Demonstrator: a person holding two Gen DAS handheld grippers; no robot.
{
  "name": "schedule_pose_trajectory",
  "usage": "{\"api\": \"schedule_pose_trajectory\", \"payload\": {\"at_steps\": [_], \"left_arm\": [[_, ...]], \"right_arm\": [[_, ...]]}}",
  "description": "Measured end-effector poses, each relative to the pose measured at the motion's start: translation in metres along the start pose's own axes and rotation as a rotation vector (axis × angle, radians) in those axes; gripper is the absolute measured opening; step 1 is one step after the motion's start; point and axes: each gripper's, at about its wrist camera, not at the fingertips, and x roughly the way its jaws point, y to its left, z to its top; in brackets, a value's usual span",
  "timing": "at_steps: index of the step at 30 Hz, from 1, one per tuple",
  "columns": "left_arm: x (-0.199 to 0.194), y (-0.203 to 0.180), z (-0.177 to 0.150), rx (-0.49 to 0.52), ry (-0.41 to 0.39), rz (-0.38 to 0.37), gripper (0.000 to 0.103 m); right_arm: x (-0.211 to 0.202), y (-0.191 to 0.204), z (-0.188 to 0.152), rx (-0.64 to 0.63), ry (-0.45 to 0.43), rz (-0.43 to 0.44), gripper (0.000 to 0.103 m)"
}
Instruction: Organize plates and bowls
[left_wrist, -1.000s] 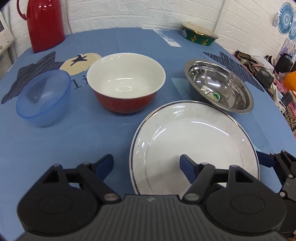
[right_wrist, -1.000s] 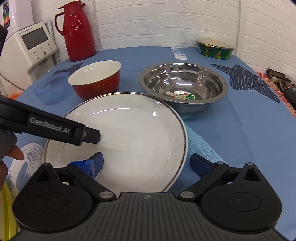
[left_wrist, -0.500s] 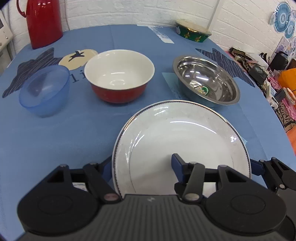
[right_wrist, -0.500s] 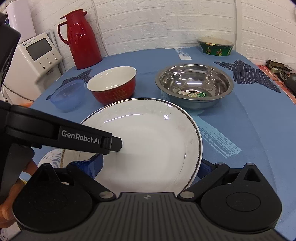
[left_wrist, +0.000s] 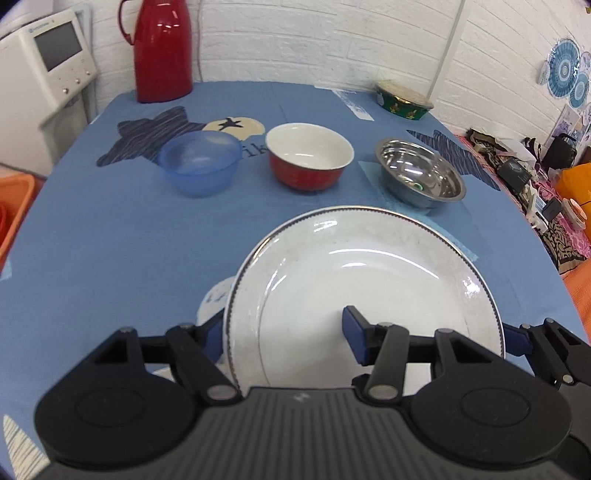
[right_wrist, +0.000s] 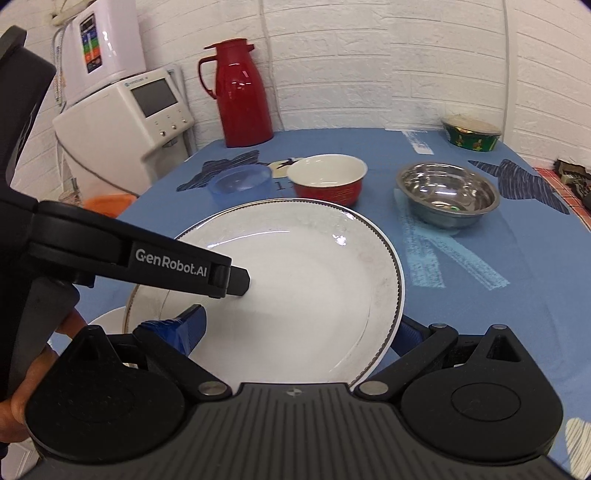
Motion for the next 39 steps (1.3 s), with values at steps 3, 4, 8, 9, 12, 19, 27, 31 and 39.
{"api": "schedule_pose_trajectory", "payload": {"at_steps": [3, 4, 8, 9, 12, 19, 27, 31, 39], "left_arm": [[-0.022, 0.022, -0.025, -0.019, -0.016, 0.05, 0.052], [-0.027, 0.027, -0.031, -0.024, -0.019, 0.064, 0.052], [-0.045, 0.053, -0.063, -0.059, -0.021, 0.122, 0.053], [-0.048, 0.059, -0.071, -0.069, -0.02, 0.129, 0.053], [-0.054, 0.071, -0.089, -0.096, -0.02, 0.134, 0.052], [-0.054, 0.073, -0.106, -0.074, -0.068, 0.163, 0.053], [-0.05, 0.081, -0.115, -0.08, -0.089, 0.112, 0.058], [-0.061, 0.083, -0.113, -0.074, -0.149, 0.097, 0.067], [-0.071, 0.077, -0.104, -0.046, -0.19, 0.115, 0.071]], "right_arm": [[-0.005, 0.026, -0.011, -0.019, 0.01, 0.046, 0.089], [-0.005, 0.035, -0.015, -0.03, 0.016, 0.059, 0.089], [-0.003, 0.064, -0.029, -0.057, 0.049, 0.112, 0.089], [-0.002, 0.069, -0.032, -0.06, 0.055, 0.124, 0.089], [0.0, 0.081, -0.039, -0.085, 0.071, 0.131, 0.089], [0.002, 0.091, -0.054, -0.115, 0.092, 0.139, 0.089], [0.001, 0.091, -0.057, -0.105, 0.087, 0.15, 0.087], [-0.006, 0.088, -0.056, -0.097, 0.056, 0.137, 0.087], [-0.003, 0.091, -0.054, -0.141, 0.069, 0.128, 0.087]]}}
